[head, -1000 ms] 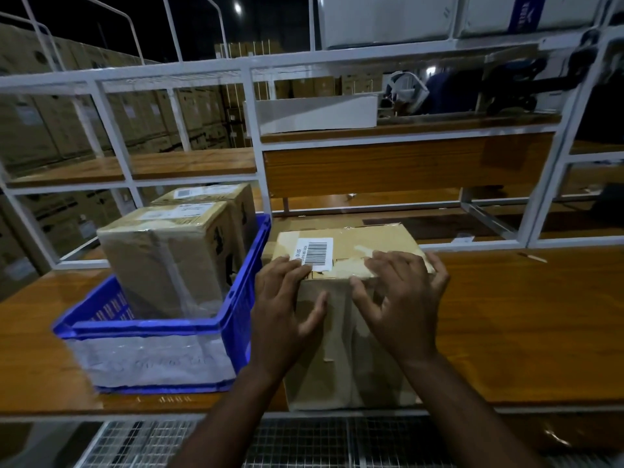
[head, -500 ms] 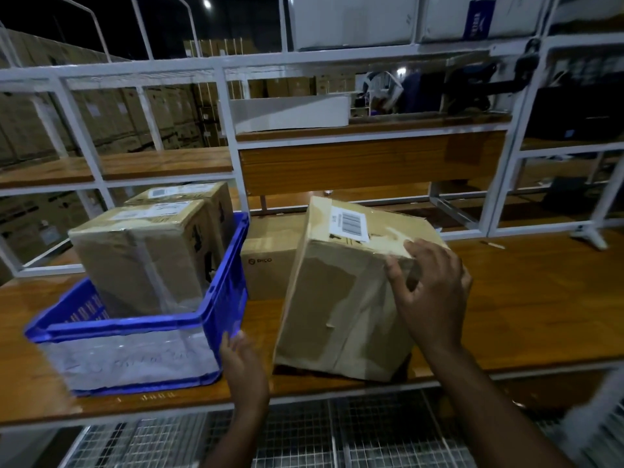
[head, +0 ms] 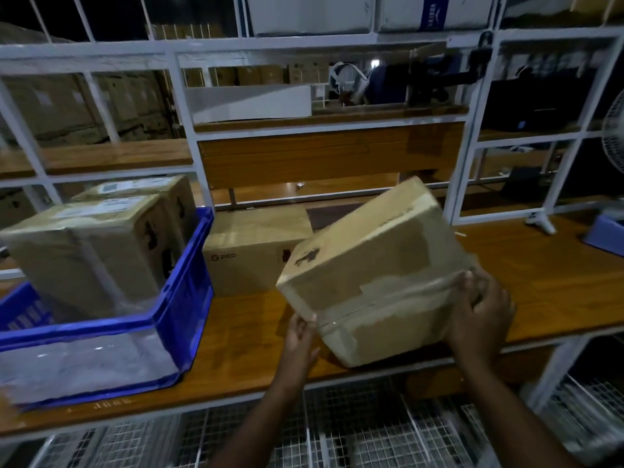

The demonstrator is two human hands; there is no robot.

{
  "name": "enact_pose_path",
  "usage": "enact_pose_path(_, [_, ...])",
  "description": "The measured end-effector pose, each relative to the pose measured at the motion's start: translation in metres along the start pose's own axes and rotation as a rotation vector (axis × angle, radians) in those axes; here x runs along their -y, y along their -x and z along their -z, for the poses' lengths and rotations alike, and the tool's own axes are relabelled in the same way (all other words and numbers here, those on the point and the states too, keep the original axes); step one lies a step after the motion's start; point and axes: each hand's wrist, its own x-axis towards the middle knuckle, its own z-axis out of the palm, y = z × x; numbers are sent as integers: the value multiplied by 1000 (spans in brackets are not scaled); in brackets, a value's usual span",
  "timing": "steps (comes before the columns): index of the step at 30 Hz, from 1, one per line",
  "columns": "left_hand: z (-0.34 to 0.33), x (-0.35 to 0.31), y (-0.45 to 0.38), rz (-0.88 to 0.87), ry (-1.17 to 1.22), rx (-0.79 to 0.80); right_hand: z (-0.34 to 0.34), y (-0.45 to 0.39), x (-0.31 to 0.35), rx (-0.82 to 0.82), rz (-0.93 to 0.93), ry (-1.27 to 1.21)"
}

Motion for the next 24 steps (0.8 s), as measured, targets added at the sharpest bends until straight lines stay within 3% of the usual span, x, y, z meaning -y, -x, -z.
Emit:
enact_pose_path(3, [-24,-10,-17,-100,-66,2,-11,-17,-30,-36,-205,-52])
enact_pose_path(6, [-49,-23,-39,-198,-147,-38,-24,-40,-50,52,-372,-21])
enact_pose_path(12, [-78,-34,-95,-219,-217,-61,-56,-99,-61,208,-268,-46])
enact_pose_path(18, [-79,-22,-130,-174,-293,-46,-91,-114,-78,261,-102,19])
enact_pose_path(21, [-76,-12,-143,-220,-426,-50,-108,-112,-89,232,0,79])
enact_pose_path(24, [-78,-16,-160,-385,-740,-210,-127,-119,-90,192,35,141])
